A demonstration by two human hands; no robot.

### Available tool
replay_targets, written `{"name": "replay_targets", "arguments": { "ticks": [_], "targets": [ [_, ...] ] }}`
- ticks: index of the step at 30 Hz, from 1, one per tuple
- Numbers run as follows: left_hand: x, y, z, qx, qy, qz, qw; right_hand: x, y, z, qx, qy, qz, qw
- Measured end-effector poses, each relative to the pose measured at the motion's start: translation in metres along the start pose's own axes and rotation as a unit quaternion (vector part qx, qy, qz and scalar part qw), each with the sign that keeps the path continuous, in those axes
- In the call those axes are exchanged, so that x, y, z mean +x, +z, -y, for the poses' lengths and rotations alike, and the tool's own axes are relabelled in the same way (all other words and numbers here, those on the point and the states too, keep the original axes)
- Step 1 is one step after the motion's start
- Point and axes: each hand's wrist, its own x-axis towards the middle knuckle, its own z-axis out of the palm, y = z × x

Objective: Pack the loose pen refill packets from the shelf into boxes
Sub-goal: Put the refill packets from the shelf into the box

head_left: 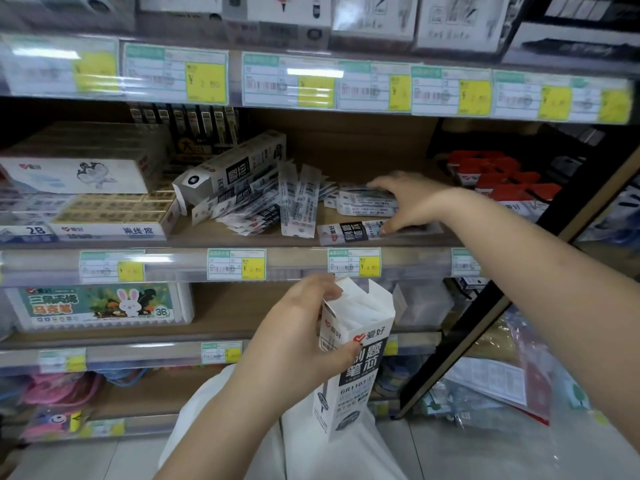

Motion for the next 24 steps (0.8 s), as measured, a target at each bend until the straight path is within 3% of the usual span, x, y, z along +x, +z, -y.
{"name": "replay_targets", "arguments": {
  "ticks": [5,11,24],
  "targets": [
    [0.005,0.003,0.001,-0.007,0.010,0.004,1.000,0.003,-0.005,-0.006,0.038,0.020,0.094,0.995],
    [0.008,0.005,0.002,-0.012,0.011,0.009,1.000,0.007,-0.004,-0.004,0.024,0.004,0.031,0.999],
    [0.009,0.008,0.003,-0.025,0.011,0.014,1.000,0.018,0.001,0.001,0.003,0.006,0.014,1.000]
  ]
}}
